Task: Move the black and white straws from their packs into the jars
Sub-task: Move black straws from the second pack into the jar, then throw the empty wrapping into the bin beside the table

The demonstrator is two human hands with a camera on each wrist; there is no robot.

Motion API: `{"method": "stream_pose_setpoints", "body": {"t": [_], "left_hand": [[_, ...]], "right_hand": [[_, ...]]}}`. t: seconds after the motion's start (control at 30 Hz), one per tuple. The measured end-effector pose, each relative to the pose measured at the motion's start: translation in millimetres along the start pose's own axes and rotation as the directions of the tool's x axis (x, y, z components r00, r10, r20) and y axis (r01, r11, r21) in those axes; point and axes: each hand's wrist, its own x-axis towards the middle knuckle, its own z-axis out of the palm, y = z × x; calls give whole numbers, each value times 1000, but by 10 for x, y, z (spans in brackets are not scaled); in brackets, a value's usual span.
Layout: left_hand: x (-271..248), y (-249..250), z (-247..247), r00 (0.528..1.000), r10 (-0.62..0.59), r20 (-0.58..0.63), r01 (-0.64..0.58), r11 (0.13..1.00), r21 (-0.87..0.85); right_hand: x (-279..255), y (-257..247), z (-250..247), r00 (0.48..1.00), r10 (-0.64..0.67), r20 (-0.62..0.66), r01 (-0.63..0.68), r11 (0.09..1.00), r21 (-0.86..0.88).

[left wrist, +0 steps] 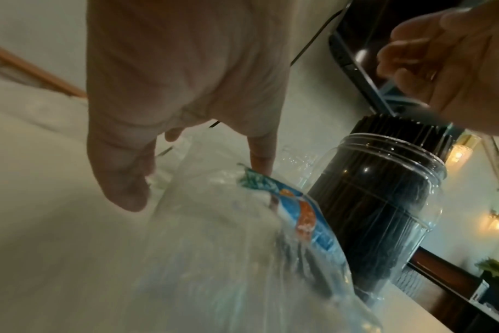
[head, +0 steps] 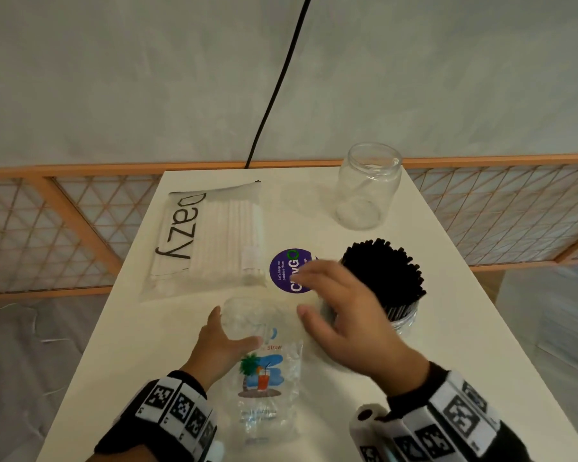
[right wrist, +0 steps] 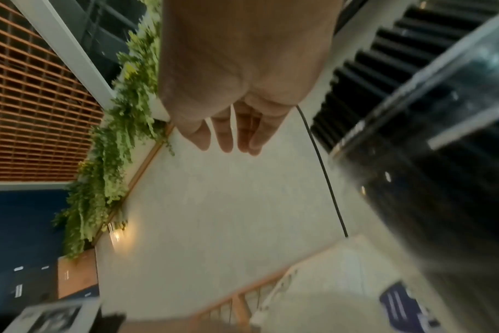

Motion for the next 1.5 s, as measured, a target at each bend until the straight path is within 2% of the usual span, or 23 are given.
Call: {"method": "stream_pose_setpoints", "body": {"t": [0.07, 0.1, 0.13, 0.2, 0.27, 0.33, 0.47, 0.5, 0.57, 0.7, 0.8, 0.9, 1.03, 1.17, 1.33, 1.43, 1.5], "left_hand": [[9, -34, 30, 999, -29, 42, 31, 998, -50], [8, -41, 39, 998, -30, 57, 34, 997, -66], [5, -45, 37, 998, -14, 68, 21, 995, -102], [-29, -11, -11, 993, 86, 85, -66, 975, -213], [-126, 109, -94, 964, 231, 129, -198, 953, -230], [-239, 257, -213, 913, 380, 148, -341, 910, -236], [-380, 531, -496, 839, 529, 125, -480, 829, -287], [-412, 590, -547, 819, 560, 127, -506, 808, -301], [-486, 704, -610, 779, 616, 114, -565, 769, -300], [-675, 926, -589, 721, 689, 66, -631, 694, -347], [-840, 1080, -566, 711, 699, 81, -606, 667, -433], [-1048, 1269, -507, 650, 745, 149, -674, 656, -340], [-1233, 1556, -297, 624, 759, 185, -720, 651, -242], [-1296, 1785, 24, 629, 761, 162, -726, 648, -229], [-1431, 1977, 443, 600, 794, 95, -780, 607, -151], [-1494, 2041, 564, 569, 803, 176, -813, 582, -26], [-1514, 2059, 619, 553, 793, 256, -829, 555, 70]], "right_hand": [[-58, 8, 231, 964, 160, 213, -166, 986, 10], [-100, 32, 328, 909, 250, 333, -258, 966, -19], [-156, 62, 412, 833, 331, 444, -337, 939, -68], [-270, 94, 526, 699, 402, 592, -398, 906, -145], [-328, 67, 587, 655, 403, 639, -408, 901, -150], [-324, 6, 627, 683, 392, 617, -392, 909, -144], [-208, -153, 636, 876, 322, 359, -303, 947, -110], [-174, -198, 608, 906, 296, 303, -283, 955, -88], [-127, -275, 513, 933, 277, 232, -276, 960, -36], [-78, -306, 199, 962, 263, 80, -267, 962, 52], [-58, -292, -192, 969, 242, -57, -236, 967, 96], [-50, -315, -681, 966, 234, -106, -221, 968, 119], [-56, -244, -1248, 960, 217, -176, -179, 961, 211], [-72, 7, -1551, 953, 255, -161, -181, 910, 374], [-186, 247, -1712, 919, 385, -85, -260, 754, 603], [-276, 301, -1724, 930, 365, -32, -235, 660, 714], [-333, 232, -1719, 945, 327, -27, -209, 664, 718]]}}
